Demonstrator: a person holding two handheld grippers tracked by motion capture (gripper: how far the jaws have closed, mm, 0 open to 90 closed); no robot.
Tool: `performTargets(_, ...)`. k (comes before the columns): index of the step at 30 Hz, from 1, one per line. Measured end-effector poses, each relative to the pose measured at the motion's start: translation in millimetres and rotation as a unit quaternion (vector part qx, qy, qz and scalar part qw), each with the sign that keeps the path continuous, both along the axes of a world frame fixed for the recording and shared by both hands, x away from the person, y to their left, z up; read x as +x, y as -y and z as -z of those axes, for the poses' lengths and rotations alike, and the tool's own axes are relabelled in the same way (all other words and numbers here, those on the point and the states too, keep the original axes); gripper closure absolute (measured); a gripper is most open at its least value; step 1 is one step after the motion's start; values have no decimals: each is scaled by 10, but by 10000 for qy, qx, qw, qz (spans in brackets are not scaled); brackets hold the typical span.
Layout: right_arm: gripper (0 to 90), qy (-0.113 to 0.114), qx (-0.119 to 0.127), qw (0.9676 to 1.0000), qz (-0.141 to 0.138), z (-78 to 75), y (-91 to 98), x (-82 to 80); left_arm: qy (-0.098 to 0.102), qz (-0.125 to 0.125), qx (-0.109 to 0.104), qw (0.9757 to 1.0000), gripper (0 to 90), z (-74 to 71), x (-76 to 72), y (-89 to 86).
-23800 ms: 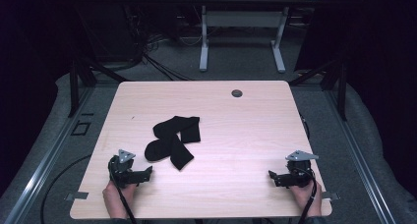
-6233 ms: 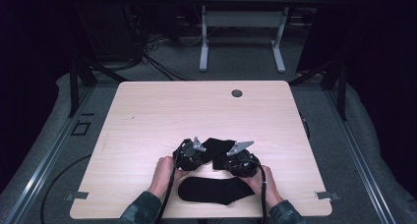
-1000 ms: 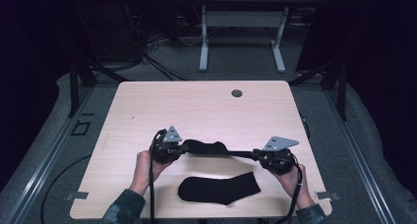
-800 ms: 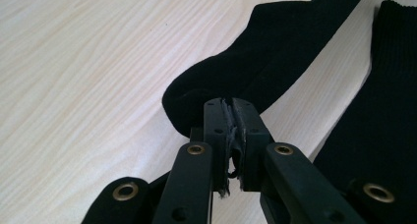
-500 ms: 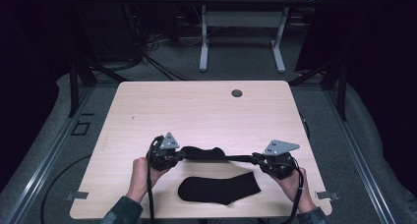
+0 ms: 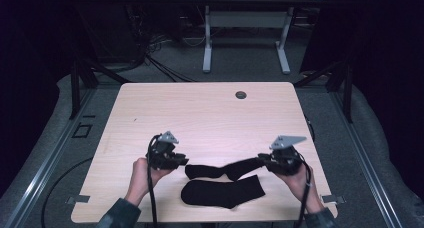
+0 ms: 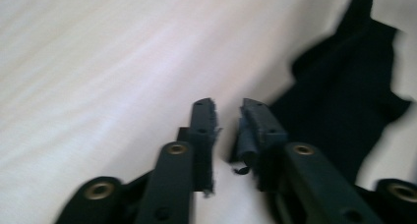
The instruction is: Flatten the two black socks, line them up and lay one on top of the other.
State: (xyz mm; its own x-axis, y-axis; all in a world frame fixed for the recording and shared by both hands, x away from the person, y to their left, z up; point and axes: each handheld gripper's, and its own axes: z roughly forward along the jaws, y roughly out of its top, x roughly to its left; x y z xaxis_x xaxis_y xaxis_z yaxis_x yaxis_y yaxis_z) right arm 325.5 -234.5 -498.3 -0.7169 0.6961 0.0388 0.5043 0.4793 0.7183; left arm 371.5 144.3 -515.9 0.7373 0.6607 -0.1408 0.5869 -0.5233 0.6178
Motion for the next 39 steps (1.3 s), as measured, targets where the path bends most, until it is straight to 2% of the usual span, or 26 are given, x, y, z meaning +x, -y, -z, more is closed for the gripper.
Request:
performTargets(1,724,-114,-45,9998,147,80,-19,148,-64,-123,6,9999,630,49,93,5)
performTargets(2,672,-170,-146,9994,280,164,-39,263,-162,-223,-80,9996,594,93,163,1)
performTargets(3,606,-311,-188,9986,396,235,-52,348,-167,-343,-159,9991,548,127,196,3)
performTargets(4,618,-342,-221,9982,448,294,-54,402,-143,-409,-203,9989,504,146,211,-5)
performTargets(6,603,-363,-220,9975,571,350,-27,429,-41,-574,-259,9980,446,165,206,-20)
performTargets(8,597,-331,-214,9975,594,371,3,418,53,-688,-148,9975,379,162,188,-18)
performTargets(9,590,-305,-289,9973,596,374,14,411,71,-724,-151,9972,359,165,179,-8)
performTargets(12,573,-200,-267,9976,603,383,9,399,115,-692,-43,9975,293,173,142,62)
performTargets(14,564,-117,-371,9976,578,387,-34,409,251,-724,100,9970,276,191,97,154)
performTargets(16,561,-84,-471,9972,568,399,-89,438,237,-628,240,9975,257,223,75,233)
performTargets(17,563,-70,-502,9972,549,406,-111,457,281,-635,367,9969,246,243,67,270)
performTargets(19,575,-23,-633,9964,572,434,-155,509,210,-600,428,9971,237,288,70,310)
performTargets(21,599,-43,-758,9956,541,479,-193,561,173,-567,553,9967,228,333,71,336)
performTargets(26,645,-315,-889,9944,474,643,-259,675,110,-540,824,9951,217,423,93,363)
performTargets(27,655,-311,-857,9947,485,648,-260,674,141,-546,905,9943,219,431,99,364)
performTargets(30,674,-361,-960,9936,477,641,-267,655,109,-554,1042,9930,219,475,135,346)
performTargets(32,677,-370,-968,9937,421,640,-255,643,32,-574,952,9938,209,499,156,311)
performTargets(33,679,-414,-862,9943,468,647,-259,624,17,-572,919,9941,206,505,162,298)
performTargets(34,681,-419,-947,9937,434,638,-244,613,32,-601,916,9940,206,510,164,291)
performTargets(39,687,-470,-918,9933,511,639,-228,503,96,-498,1079,9929,205,491,171,288)
